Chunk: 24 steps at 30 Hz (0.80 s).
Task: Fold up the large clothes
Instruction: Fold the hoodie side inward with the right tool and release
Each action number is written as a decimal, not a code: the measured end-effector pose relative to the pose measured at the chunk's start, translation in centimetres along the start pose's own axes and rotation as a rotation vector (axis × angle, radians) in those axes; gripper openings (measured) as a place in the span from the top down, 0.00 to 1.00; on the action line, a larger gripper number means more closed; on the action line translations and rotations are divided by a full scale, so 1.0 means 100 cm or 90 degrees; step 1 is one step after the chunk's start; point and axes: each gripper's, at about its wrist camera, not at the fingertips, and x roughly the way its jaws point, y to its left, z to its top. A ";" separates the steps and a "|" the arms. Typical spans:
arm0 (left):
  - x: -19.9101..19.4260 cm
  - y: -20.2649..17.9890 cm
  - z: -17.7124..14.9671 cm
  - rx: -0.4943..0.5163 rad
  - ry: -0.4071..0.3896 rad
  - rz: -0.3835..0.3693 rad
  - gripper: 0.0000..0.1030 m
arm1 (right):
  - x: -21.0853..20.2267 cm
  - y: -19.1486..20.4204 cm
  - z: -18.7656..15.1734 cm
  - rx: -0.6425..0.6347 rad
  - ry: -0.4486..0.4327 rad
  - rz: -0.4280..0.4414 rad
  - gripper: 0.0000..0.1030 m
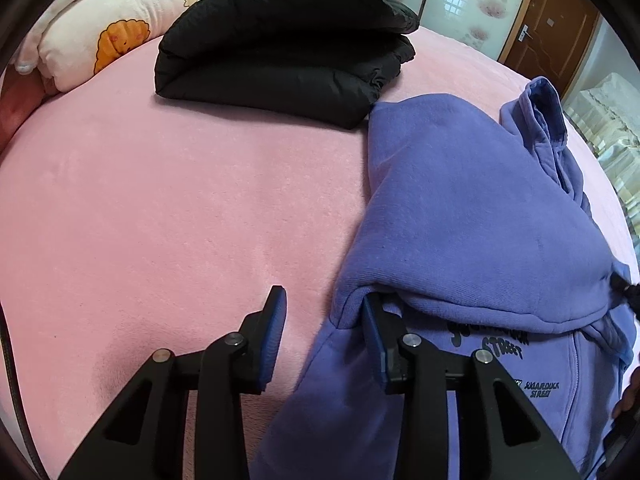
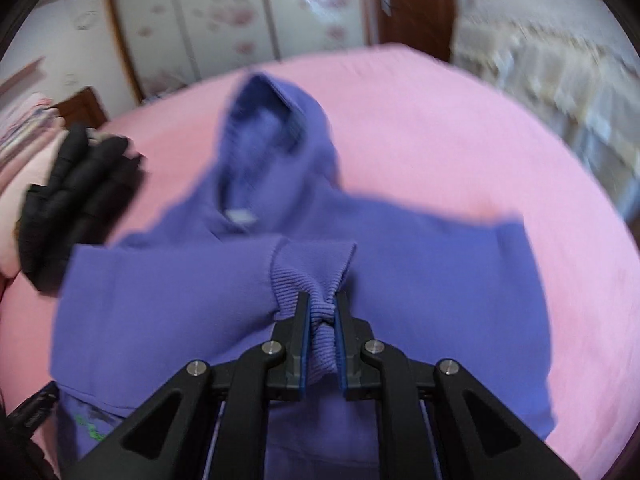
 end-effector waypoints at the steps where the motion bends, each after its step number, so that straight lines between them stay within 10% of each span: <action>1: 0.001 0.000 0.000 0.002 0.000 0.001 0.65 | 0.002 -0.001 -0.004 0.002 0.001 -0.005 0.90; 8: 0.003 -0.003 -0.004 0.006 0.005 0.005 0.65 | -0.030 0.009 -0.013 -0.033 -0.064 -0.052 0.90; 18: -0.019 -0.003 -0.001 0.042 0.014 -0.023 0.61 | -0.021 -0.012 -0.015 -0.005 0.021 -0.065 0.81; 24: -0.085 -0.006 0.015 0.066 -0.095 -0.077 0.47 | -0.069 -0.022 -0.008 0.024 -0.050 -0.042 0.81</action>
